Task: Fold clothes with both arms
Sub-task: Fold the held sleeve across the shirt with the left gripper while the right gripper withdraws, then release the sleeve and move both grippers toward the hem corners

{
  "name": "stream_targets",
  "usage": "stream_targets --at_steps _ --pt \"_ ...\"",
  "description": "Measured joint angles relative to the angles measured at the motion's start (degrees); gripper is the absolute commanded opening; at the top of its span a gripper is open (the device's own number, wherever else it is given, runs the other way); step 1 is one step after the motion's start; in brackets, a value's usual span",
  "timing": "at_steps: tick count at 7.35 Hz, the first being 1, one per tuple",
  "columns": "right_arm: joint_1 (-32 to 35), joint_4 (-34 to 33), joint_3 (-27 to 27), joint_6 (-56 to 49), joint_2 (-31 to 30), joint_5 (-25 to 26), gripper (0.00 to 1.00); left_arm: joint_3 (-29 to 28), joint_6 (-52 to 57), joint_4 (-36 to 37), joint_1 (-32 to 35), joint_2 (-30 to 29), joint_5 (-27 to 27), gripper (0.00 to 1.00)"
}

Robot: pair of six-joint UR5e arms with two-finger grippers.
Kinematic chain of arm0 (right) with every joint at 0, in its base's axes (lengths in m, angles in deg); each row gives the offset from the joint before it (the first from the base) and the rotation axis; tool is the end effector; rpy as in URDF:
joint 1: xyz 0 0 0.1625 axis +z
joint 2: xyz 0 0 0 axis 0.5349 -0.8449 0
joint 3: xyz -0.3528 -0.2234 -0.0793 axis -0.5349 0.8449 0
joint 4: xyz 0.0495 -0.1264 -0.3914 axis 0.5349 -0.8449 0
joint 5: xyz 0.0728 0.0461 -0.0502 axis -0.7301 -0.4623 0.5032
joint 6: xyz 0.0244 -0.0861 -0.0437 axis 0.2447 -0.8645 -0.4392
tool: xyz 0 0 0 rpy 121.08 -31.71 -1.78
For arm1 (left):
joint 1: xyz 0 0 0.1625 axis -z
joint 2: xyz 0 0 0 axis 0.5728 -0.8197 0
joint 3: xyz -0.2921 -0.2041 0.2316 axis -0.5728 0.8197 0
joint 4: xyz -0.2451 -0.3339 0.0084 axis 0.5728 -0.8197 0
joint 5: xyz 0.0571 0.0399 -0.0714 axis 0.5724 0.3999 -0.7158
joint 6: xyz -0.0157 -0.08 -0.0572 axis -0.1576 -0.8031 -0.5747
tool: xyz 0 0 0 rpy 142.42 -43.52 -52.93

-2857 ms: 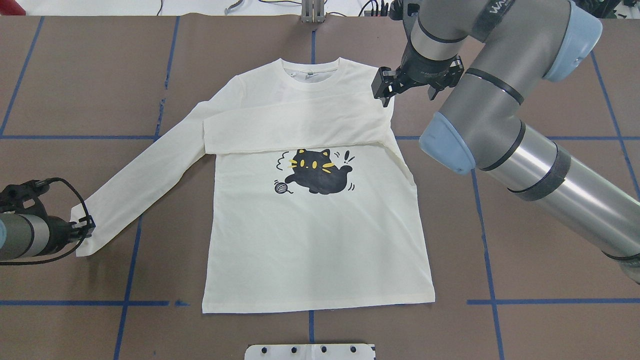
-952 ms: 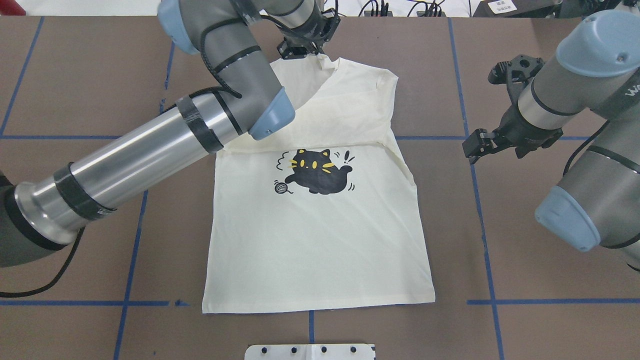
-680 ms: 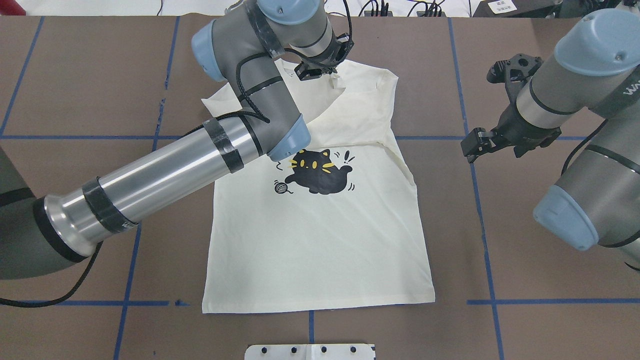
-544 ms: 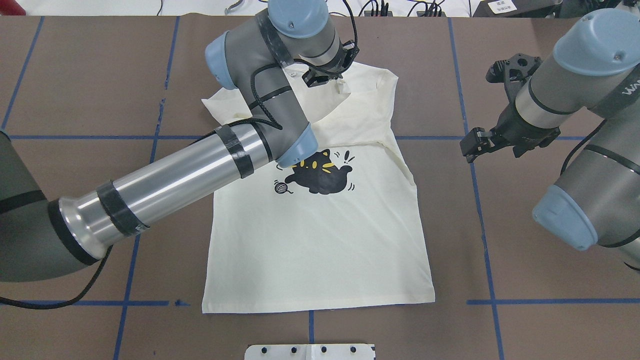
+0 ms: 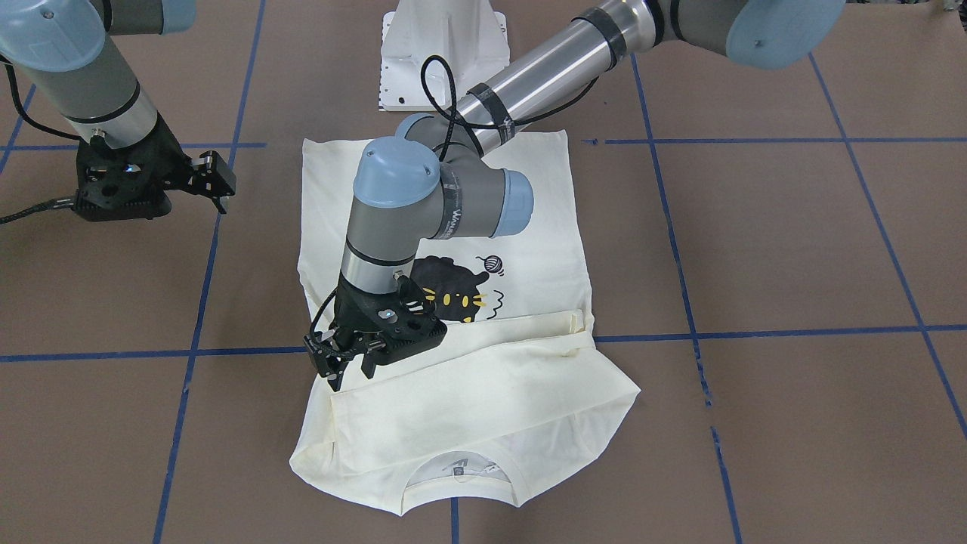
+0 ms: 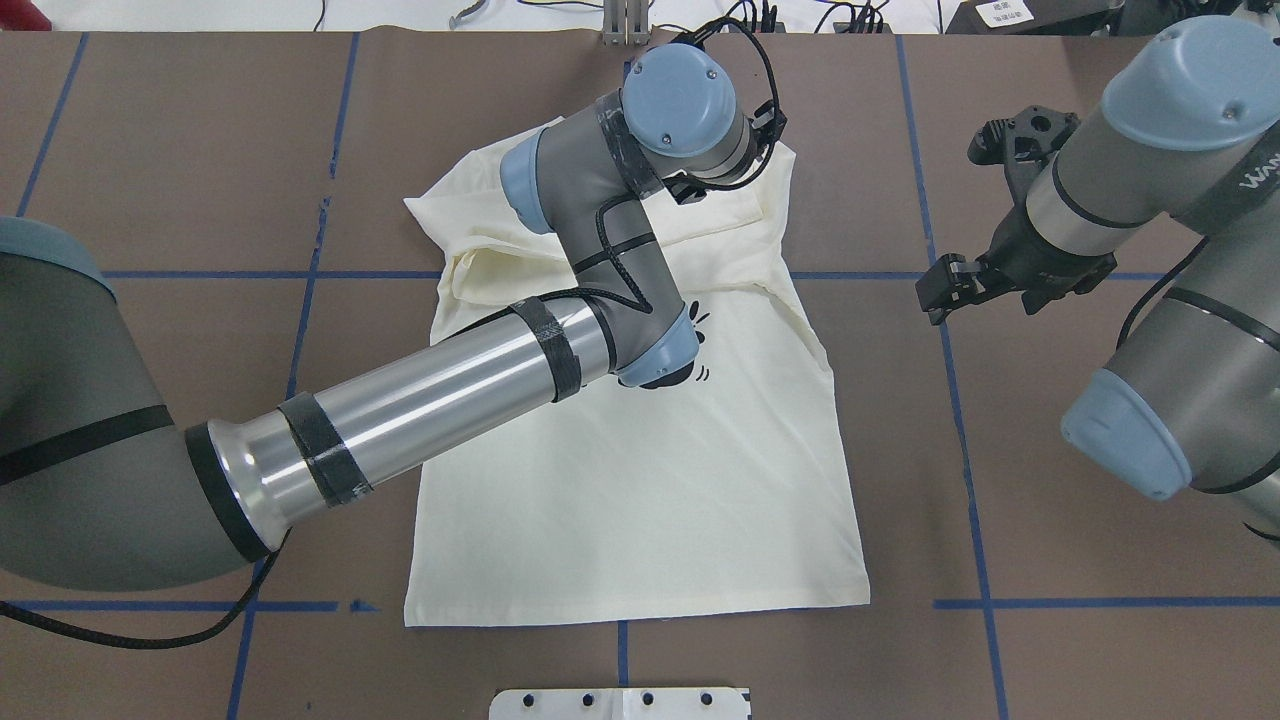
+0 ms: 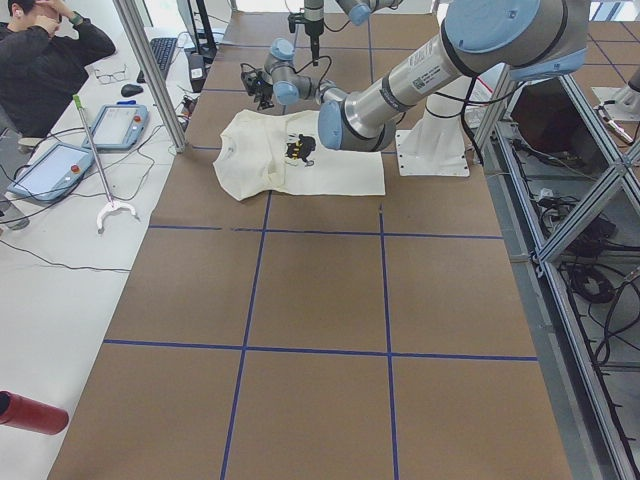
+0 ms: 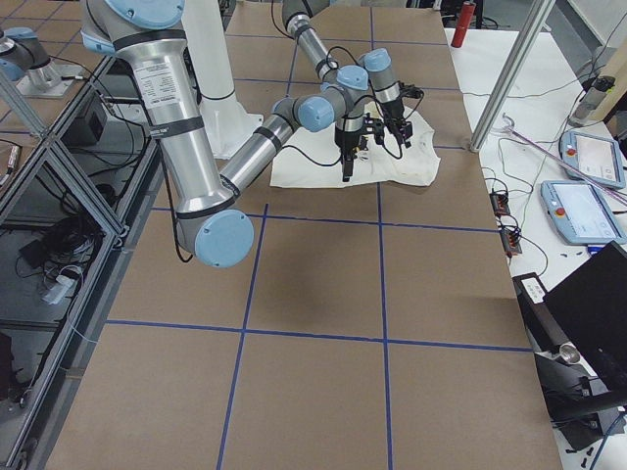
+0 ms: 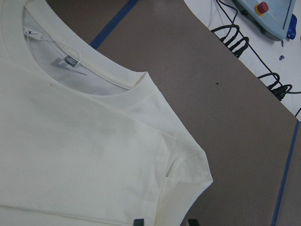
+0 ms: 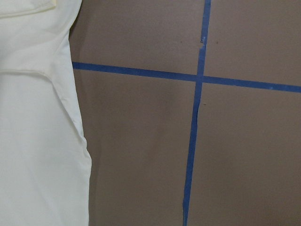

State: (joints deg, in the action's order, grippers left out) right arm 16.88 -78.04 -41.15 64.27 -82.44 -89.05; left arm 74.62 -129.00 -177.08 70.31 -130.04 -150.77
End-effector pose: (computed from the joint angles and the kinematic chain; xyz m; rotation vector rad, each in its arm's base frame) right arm -0.2897 -0.4647 0.3131 0.0429 -0.7224 -0.0813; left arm 0.6535 -0.6158 0.0610 0.1738 1.1911 -0.6519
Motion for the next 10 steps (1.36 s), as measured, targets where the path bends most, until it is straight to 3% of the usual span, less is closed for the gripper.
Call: stream_targets --at_steps 2,3,5,8,9,10 --pt "-0.5 0.3 -0.1 1.3 0.5 -0.2 1.00 1.2 4.6 0.4 0.5 1.2 -1.1 1.00" --pt "-2.0 1.7 -0.3 4.7 0.9 0.0 1.00 6.1 6.9 3.0 0.9 4.8 -3.9 1.00" --pt "-8.8 8.4 -0.6 16.2 0.8 3.2 1.00 26.3 14.2 15.4 1.4 17.4 -7.8 1.00" --pt "-24.8 16.9 -0.8 30.6 -2.4 17.3 1.00 61.6 24.9 32.4 1.7 38.3 -8.6 1.00" --pt "-29.1 21.2 -0.9 34.1 -5.8 20.6 1.00 69.1 25.9 36.2 1.6 41.7 -8.6 1.00" --pt "-32.6 24.5 -0.9 36.9 -8.9 23.5 1.00 72.9 26.1 38.2 1.3 43.1 -8.6 1.00"
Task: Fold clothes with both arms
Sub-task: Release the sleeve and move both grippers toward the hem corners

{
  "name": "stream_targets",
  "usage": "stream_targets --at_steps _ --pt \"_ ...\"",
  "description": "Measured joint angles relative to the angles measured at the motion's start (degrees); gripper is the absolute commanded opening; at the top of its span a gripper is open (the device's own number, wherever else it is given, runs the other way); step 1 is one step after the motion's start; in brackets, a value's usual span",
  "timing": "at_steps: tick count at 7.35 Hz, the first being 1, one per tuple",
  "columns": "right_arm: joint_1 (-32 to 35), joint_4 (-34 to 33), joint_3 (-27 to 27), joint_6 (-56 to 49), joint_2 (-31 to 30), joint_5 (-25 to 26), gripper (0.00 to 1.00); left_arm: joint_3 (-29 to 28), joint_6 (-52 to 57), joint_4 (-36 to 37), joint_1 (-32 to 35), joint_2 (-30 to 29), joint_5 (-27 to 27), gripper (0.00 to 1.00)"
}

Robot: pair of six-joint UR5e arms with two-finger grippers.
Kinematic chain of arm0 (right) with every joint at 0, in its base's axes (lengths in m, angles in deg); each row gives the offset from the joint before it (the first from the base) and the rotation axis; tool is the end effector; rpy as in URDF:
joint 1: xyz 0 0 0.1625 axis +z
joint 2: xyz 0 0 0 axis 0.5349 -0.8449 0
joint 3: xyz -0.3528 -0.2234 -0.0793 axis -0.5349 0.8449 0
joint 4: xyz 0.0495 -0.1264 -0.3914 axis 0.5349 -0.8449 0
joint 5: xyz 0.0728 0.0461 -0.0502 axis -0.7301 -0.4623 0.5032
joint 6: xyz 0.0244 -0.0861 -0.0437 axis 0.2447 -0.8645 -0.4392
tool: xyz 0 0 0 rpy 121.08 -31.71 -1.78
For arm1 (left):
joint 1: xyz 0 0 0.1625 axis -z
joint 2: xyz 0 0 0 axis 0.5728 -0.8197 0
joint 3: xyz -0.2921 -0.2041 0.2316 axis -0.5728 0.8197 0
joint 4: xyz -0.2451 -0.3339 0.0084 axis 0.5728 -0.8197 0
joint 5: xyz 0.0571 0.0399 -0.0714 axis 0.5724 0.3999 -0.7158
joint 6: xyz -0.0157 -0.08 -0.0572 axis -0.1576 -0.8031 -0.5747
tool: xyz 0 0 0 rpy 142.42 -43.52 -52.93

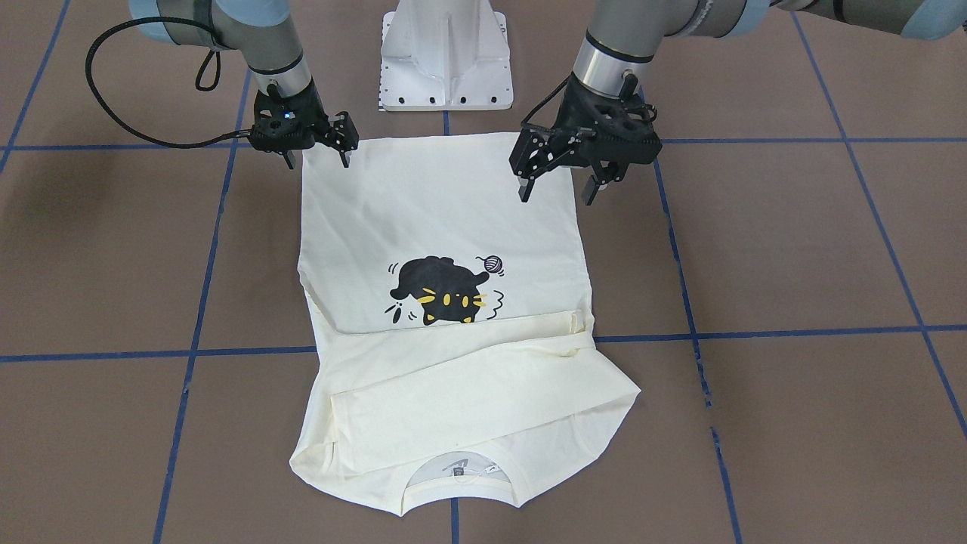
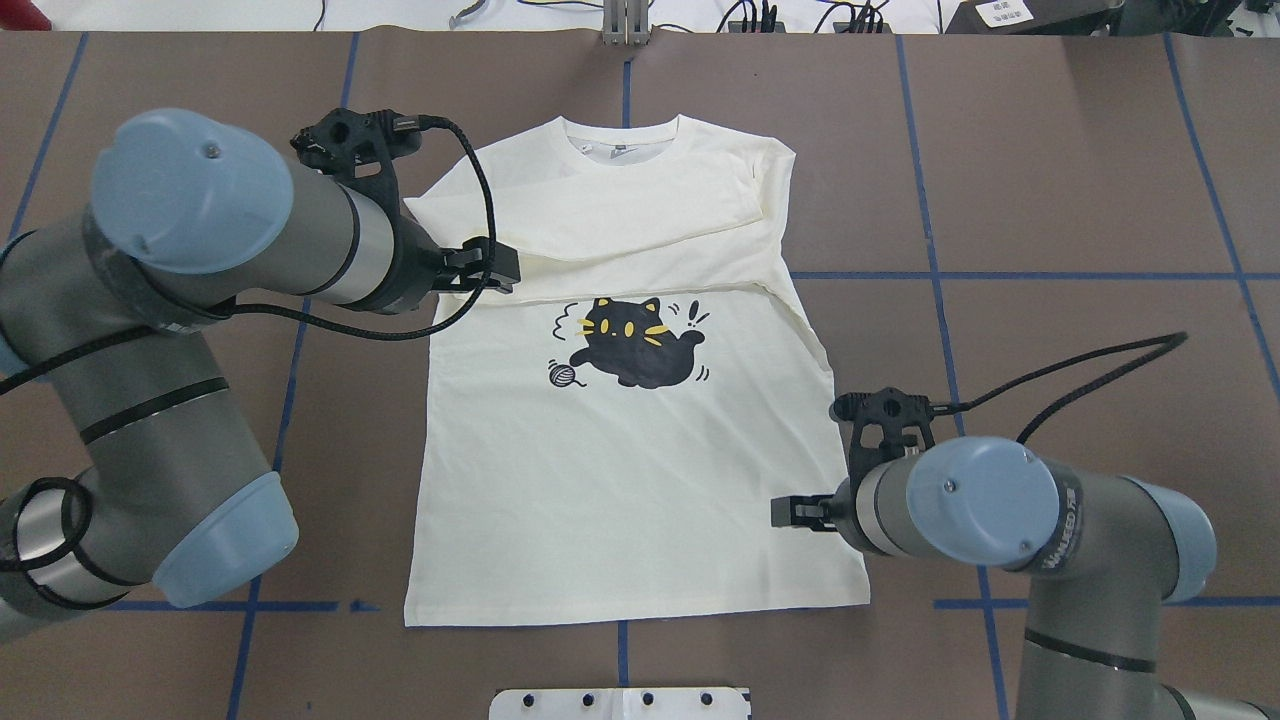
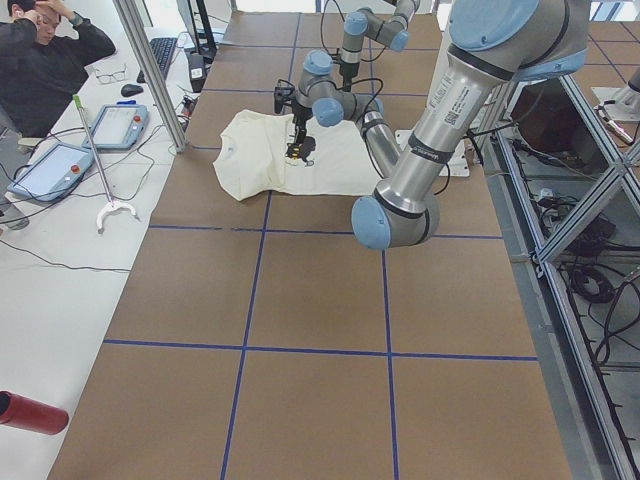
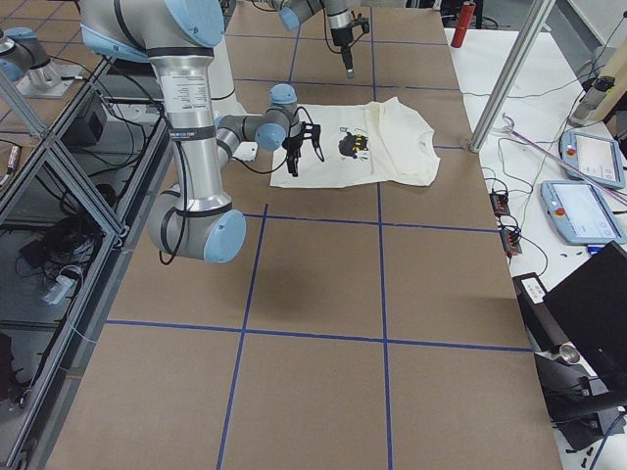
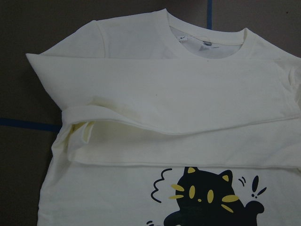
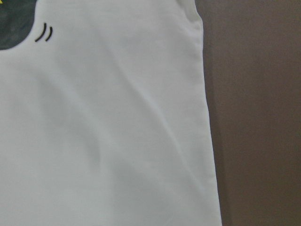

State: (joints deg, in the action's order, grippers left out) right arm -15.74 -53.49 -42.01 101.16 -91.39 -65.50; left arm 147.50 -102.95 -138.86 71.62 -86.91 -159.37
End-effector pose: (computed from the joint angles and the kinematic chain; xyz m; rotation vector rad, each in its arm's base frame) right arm -0.4666 -0.2673 0.3415 0.0840 -0.8201 0.0823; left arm 0.3901 -0.4266 0.1714 0.2499 1.0191 -0.2119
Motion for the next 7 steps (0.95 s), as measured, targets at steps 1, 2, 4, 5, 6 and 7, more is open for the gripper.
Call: stream_targets --at_steps 1,2,4,5,6,7 --pt "-2.9 1.6 0.2 2.6 -2.0 1.8 1.00 1.5 -0.1 0.8 -0.4 0.4 0.1 1.00" --pt "-5.1 2.2 0.6 4.5 -2.9 2.9 1.00 2.0 -0.1 1.0 -0.8 0.5 0.1 1.00" --pt "-7.4 2.4 0.8 6.3 -3.5 3.6 0.87 2.0 0.0 1.0 -1.0 0.5 0.2 1.00" --pt "-7.8 2.4 0.6 6.6 -3.7 3.6 0.65 1.9 0.1 1.0 -1.1 0.4 0.1 1.00" --pt "-7.8 2.4 0.4 6.6 -3.8 3.4 0.47 1.9 0.2 0.9 -1.1 0.4 0.1 1.00" --pt "-7.7 2.3 0.2 6.7 -4.0 3.1 0.41 1.9 0.3 0.9 -1.1 0.4 0.1 1.00"
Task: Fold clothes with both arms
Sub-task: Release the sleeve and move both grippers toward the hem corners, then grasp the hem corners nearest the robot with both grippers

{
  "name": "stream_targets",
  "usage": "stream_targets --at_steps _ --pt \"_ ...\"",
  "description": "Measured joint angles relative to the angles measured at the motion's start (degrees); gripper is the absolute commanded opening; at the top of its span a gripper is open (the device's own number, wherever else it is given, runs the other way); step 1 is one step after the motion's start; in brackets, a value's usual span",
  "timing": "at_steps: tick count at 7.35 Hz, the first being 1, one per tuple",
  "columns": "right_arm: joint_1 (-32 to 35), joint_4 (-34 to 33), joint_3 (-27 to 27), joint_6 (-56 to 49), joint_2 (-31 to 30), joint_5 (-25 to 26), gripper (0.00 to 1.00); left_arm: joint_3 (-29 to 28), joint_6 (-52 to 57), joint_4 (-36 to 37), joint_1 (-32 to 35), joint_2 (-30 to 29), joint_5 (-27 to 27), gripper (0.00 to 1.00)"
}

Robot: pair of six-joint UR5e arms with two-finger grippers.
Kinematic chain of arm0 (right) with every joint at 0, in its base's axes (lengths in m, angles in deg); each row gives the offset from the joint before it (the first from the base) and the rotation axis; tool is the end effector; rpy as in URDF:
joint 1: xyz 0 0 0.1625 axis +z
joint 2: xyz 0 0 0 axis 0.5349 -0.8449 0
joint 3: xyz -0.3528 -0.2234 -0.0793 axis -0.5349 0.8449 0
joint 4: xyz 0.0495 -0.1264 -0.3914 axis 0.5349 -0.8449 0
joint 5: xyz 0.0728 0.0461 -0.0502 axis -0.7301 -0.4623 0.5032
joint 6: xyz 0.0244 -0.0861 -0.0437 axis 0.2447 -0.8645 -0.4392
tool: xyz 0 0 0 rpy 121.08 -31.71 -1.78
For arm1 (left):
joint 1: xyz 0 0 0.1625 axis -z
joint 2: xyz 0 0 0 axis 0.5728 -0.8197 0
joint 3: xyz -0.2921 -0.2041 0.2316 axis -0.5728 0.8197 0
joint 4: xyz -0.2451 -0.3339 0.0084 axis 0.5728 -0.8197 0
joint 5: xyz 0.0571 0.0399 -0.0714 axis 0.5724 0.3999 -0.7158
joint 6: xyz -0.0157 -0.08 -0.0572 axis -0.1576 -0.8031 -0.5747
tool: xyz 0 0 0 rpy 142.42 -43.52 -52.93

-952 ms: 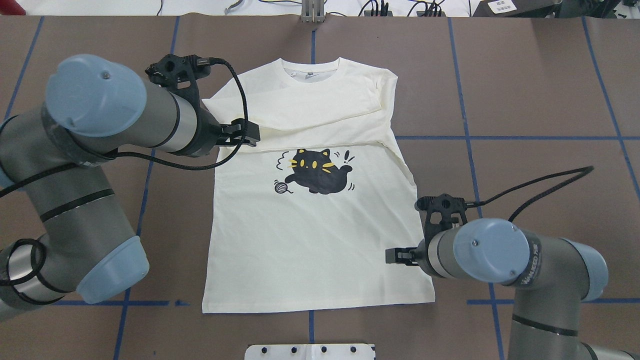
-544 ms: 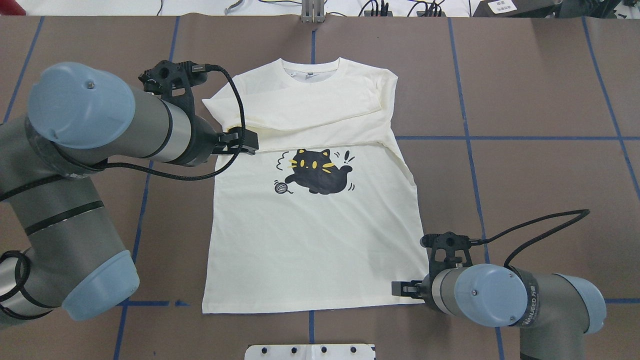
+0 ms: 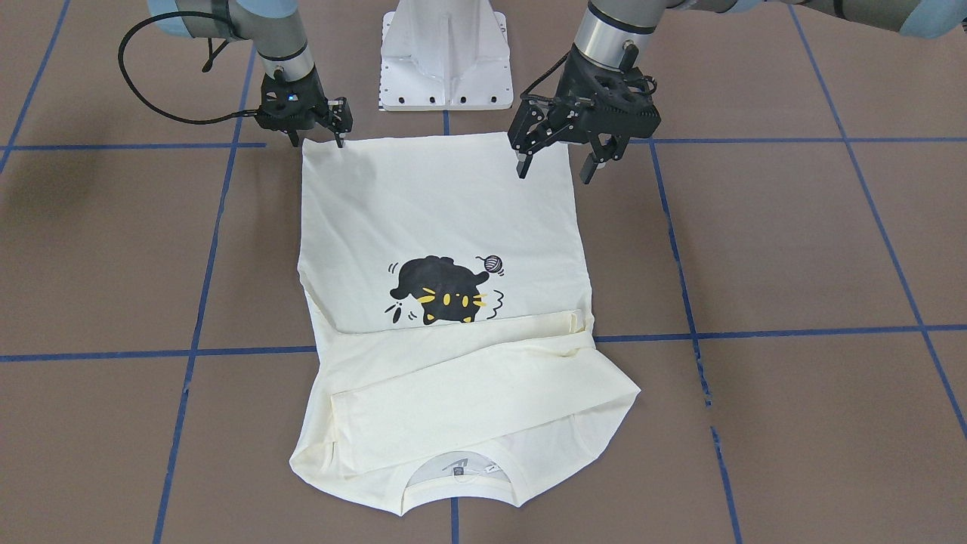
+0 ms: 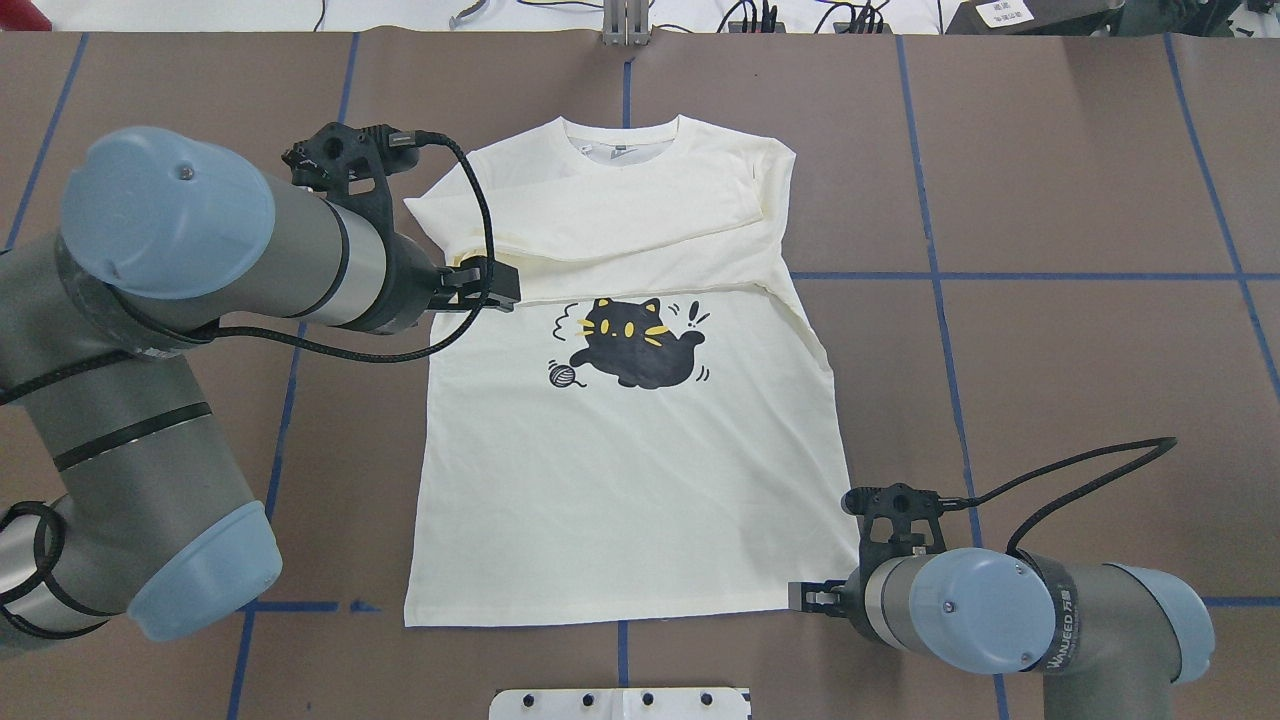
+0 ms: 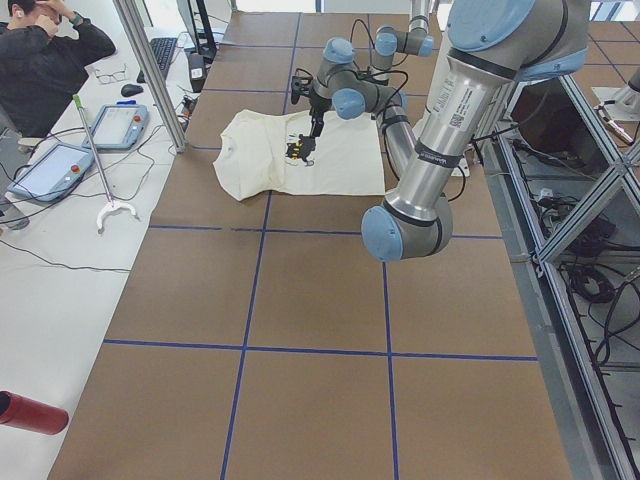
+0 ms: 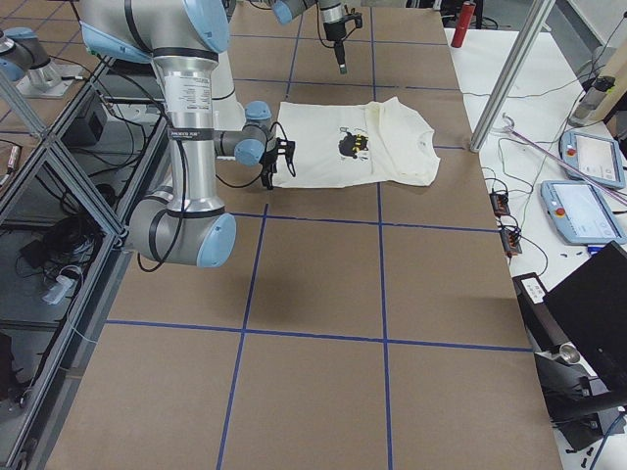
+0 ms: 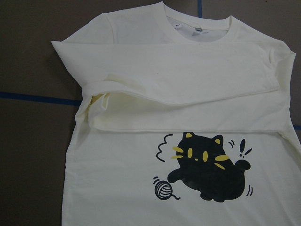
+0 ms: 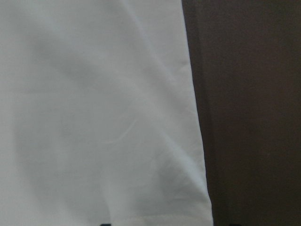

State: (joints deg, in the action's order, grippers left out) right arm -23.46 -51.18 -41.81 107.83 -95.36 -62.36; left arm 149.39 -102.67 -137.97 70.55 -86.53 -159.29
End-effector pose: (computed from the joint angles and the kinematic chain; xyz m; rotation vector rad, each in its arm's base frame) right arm -0.4850 -0.2056 0.3736 0.0288 -0.7875 0.0889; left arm 0.3886 -0.4127 0.1656 0.2490 1.0294 -0.1893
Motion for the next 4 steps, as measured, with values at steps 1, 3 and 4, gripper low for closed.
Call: stream_targets --at_steps 1,3,4 --pt "0.0 0.0 -0.2 0.0 -0.3 -0.1 0.42 0.0 0.1 0.0 0.0 0.1 -0.1 1.00" --pt "0.1 -0.1 -0.6 0.0 -0.9 -0.2 0.41 0.0 0.1 0.0 0.0 0.2 -0.2 1.00" --pt "0.2 -0.1 -0.9 0.0 -1.3 -0.2 0.40 0.0 0.1 0.0 0.0 0.1 -0.2 1.00"
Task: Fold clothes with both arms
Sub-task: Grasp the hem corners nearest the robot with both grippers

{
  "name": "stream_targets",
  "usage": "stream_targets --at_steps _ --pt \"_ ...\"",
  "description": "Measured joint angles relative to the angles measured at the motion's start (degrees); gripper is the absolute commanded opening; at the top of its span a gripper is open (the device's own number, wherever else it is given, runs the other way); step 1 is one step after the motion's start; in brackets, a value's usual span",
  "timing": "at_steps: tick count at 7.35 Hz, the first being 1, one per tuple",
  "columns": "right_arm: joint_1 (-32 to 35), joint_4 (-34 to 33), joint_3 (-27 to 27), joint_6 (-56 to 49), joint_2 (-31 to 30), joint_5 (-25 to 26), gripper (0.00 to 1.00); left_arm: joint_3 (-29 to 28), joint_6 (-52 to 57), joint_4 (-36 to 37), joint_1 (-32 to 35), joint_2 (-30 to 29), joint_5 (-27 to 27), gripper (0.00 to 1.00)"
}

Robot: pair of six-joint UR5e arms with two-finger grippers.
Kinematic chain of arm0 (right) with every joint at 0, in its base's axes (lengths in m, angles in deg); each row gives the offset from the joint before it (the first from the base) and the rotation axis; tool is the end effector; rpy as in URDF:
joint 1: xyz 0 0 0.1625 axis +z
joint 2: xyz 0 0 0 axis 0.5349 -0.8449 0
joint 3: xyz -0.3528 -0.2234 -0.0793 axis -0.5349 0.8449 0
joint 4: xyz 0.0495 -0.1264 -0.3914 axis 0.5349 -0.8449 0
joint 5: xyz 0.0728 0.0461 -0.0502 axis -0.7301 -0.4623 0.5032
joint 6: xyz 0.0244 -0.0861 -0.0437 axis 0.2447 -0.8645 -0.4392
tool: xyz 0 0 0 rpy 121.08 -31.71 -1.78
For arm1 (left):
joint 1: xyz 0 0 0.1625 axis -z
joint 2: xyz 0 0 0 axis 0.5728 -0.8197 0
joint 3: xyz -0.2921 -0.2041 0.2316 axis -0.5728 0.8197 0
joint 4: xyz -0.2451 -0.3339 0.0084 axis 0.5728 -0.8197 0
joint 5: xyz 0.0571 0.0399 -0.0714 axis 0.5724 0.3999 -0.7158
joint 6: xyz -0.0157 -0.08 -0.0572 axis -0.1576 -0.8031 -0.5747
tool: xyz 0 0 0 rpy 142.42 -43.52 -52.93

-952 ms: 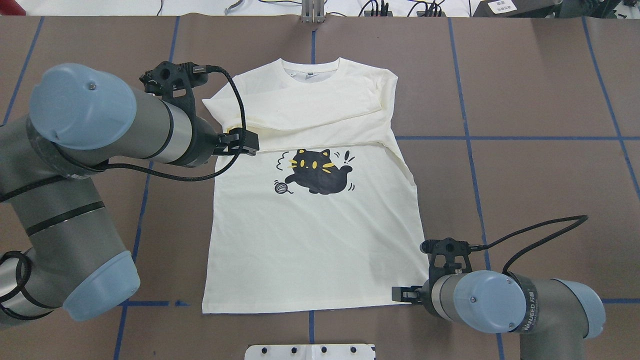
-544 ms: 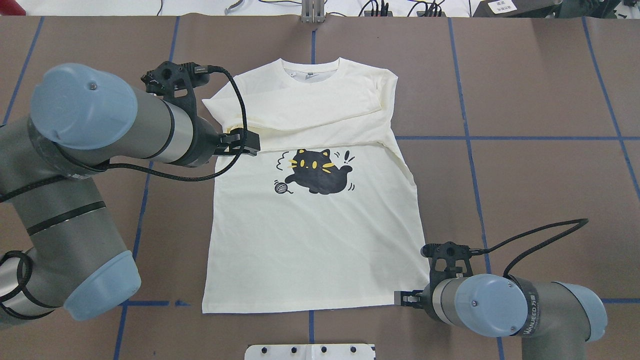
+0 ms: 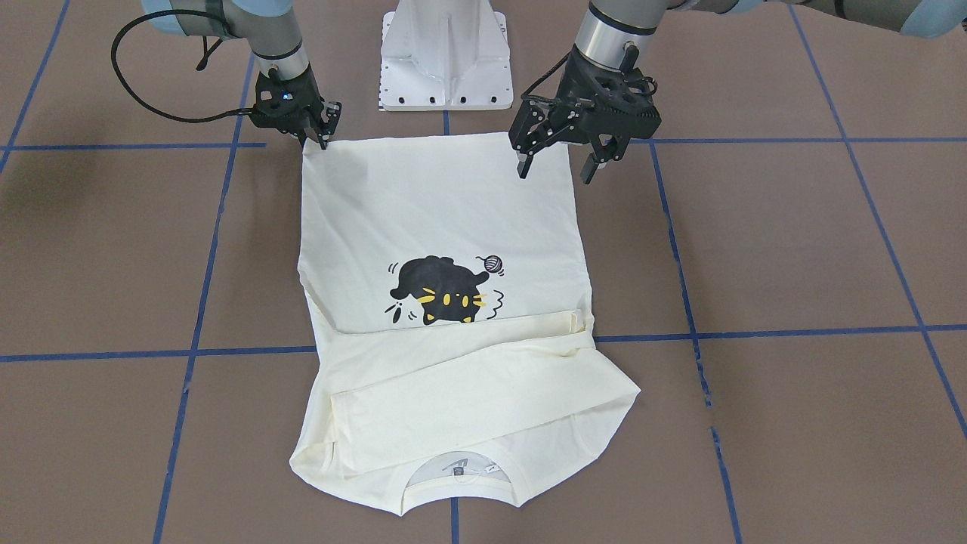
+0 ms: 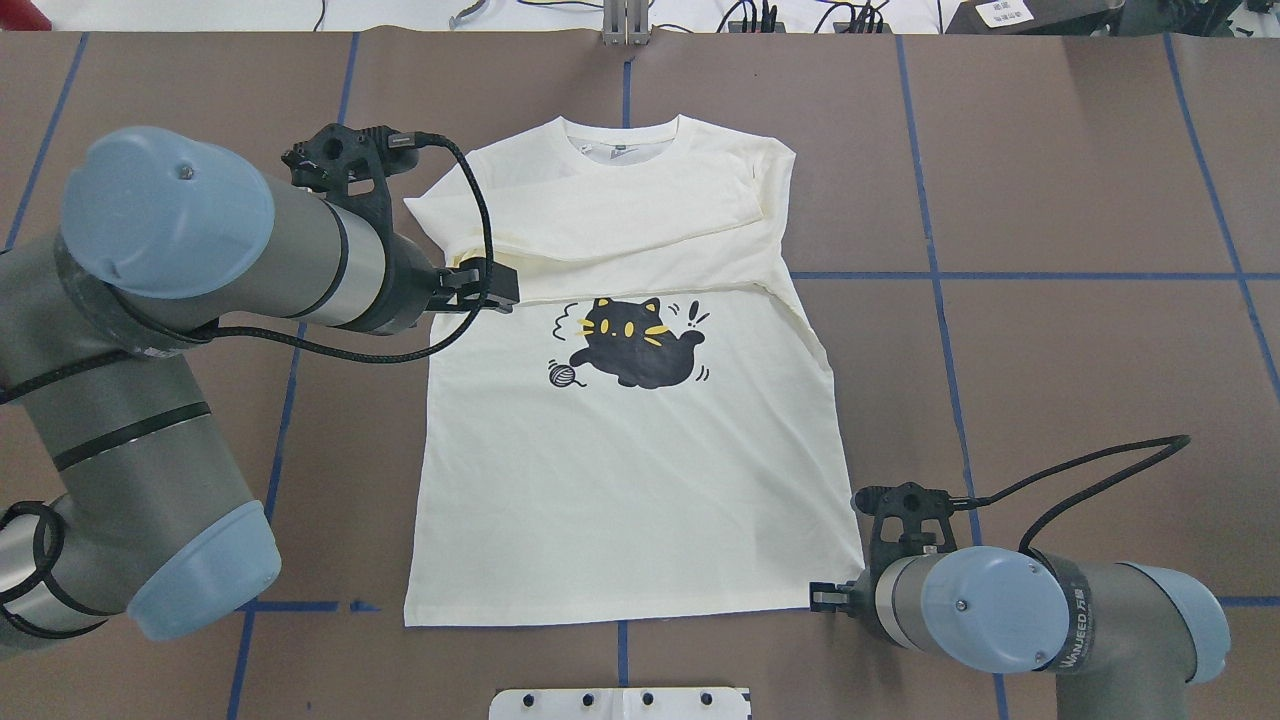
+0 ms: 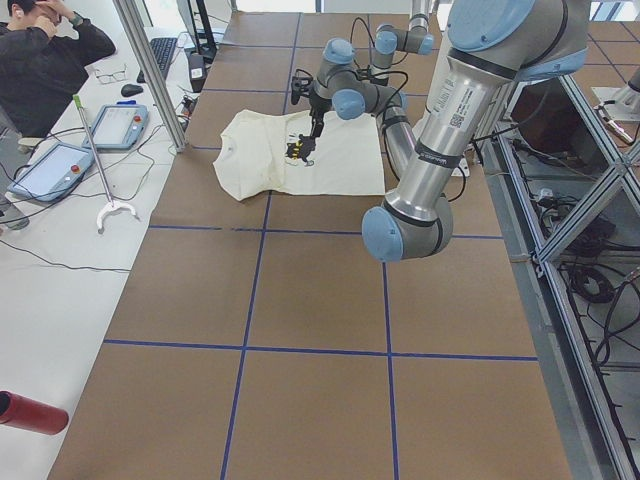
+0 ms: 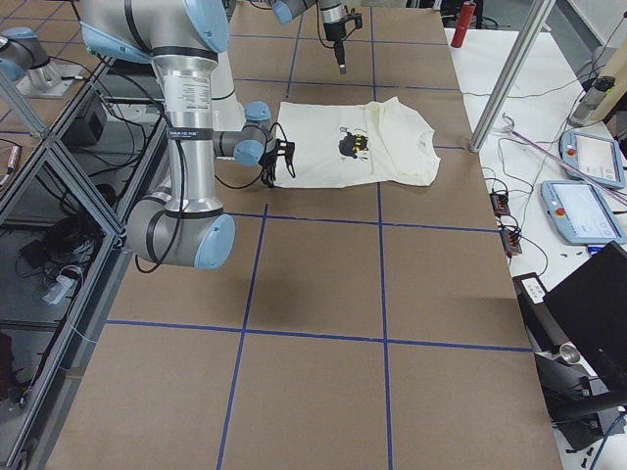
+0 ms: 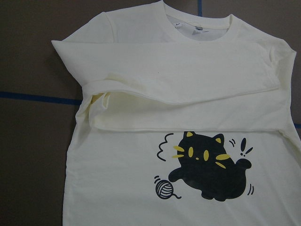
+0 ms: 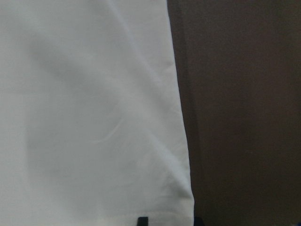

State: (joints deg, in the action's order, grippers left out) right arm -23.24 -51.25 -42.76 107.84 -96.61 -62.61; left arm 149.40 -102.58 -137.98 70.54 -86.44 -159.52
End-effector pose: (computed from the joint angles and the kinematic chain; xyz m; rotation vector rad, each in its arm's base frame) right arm -0.4763 -0.2058 0.3770 0.0254 -0.7814 0.0912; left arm 0.3888 -0.4123 0.1663 0.2457 1.0295 -0.1859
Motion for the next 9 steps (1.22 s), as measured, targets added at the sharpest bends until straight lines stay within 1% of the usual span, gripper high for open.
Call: stream_targets --at_steps 3,7,8,9 --pt "0.3 -0.1 -0.9 0.0 -0.8 -0.1 0.01 0.0 0.0 -0.1 0.0 0.0 0.1 1.00" --pt "0.3 -0.2 -1.5 0.1 -0.7 0.2 0.00 -0.1 -0.4 -0.2 -0.6 0.6 0.2 1.00" --pt "0.3 -0.2 -2.0 0.6 -0.6 0.7 0.00 0.0 -2.4 -0.8 -2.2 2.1 0.4 1.00" --pt "0.3 -0.1 -2.6 1.6 -0.2 0.9 0.00 0.2 -6.6 -2.8 -5.2 5.3 1.7 1.00"
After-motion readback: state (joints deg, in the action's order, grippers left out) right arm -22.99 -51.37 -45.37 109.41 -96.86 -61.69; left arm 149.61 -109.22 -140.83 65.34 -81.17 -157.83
